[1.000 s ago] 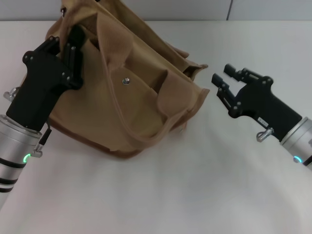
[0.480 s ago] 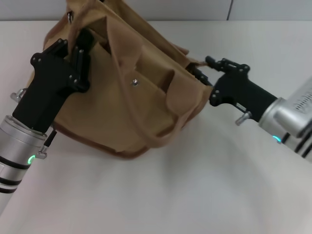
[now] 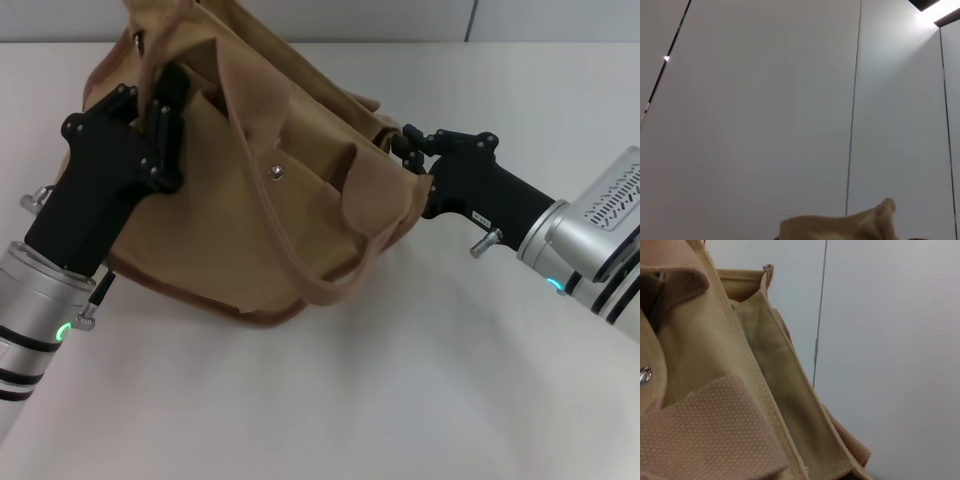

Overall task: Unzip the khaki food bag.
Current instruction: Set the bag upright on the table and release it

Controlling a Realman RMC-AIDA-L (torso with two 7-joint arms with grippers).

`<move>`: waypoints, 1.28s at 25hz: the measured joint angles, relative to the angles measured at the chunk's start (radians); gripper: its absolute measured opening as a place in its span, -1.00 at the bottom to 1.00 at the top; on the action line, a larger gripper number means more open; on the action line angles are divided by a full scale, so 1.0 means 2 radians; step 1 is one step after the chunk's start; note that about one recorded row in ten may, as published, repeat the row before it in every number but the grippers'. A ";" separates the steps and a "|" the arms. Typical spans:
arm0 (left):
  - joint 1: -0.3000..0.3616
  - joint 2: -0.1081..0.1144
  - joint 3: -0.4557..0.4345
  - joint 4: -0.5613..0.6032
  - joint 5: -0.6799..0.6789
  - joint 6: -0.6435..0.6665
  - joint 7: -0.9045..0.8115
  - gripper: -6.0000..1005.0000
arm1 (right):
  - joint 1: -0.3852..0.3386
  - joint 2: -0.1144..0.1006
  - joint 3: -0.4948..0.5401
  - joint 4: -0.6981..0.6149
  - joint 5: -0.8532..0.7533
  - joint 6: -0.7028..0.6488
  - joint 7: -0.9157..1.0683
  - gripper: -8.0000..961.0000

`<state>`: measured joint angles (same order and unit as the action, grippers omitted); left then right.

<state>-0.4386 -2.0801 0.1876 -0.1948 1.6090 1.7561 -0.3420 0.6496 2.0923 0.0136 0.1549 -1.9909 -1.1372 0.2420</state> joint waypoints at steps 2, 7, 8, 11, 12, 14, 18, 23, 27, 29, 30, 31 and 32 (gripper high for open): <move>0.000 0.000 0.002 0.000 0.000 0.000 0.000 -0.85 | -0.001 0.000 0.002 0.000 0.000 -0.002 0.000 -0.78; 0.000 0.000 0.004 0.000 0.000 0.000 0.000 -0.85 | -0.003 0.000 0.014 0.002 0.001 -0.004 -0.001 -0.79; 0.001 0.000 0.005 0.000 0.001 0.000 0.000 -0.85 | -0.007 0.000 0.024 0.002 0.001 -0.009 -0.004 -0.79; 0.001 0.000 0.007 0.000 0.001 0.000 0.000 -0.85 | -0.014 0.000 0.037 0.004 0.001 -0.024 -0.007 -0.80; 0.001 0.000 0.009 0.000 0.000 -0.001 0.000 -0.85 | -0.019 0.000 0.044 0.004 0.001 -0.034 -0.007 -0.80; 0.000 0.000 0.019 0.000 0.000 -0.014 0.000 -0.85 | -0.035 0.000 0.066 0.004 0.001 -0.070 -0.007 -0.80; -0.003 0.000 0.029 -0.006 0.000 -0.034 0.000 -0.85 | -0.052 0.000 0.095 0.004 0.001 -0.110 -0.004 -0.81; -0.013 0.000 0.042 -0.015 0.005 -0.051 -0.035 -0.85 | -0.058 -0.002 0.134 0.002 0.001 -0.124 0.026 -0.84; -0.018 0.000 0.040 -0.019 0.012 -0.076 -0.060 -0.85 | -0.054 -0.003 0.144 -0.002 0.001 -0.122 0.042 -0.85; -0.019 0.000 0.033 -0.024 0.011 -0.096 -0.072 -0.79 | -0.052 -0.003 0.147 -0.004 0.001 -0.122 0.048 -0.85; -0.019 0.000 0.028 -0.026 0.011 -0.105 -0.078 -0.73 | -0.054 -0.003 0.150 -0.004 0.002 -0.124 0.050 -0.85; -0.019 0.000 0.024 -0.028 0.011 -0.111 -0.083 -0.66 | -0.054 -0.003 0.150 -0.004 0.002 -0.124 0.050 -0.80; -0.017 0.000 0.022 -0.028 0.011 -0.112 -0.088 -0.60 | -0.056 -0.003 0.152 -0.004 0.002 -0.125 0.051 -0.75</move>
<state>-0.4734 -2.0801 0.2312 -0.2502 1.6316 1.5330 -0.5172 0.5382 2.0873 0.3183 0.1474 -1.9869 -1.3871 0.3433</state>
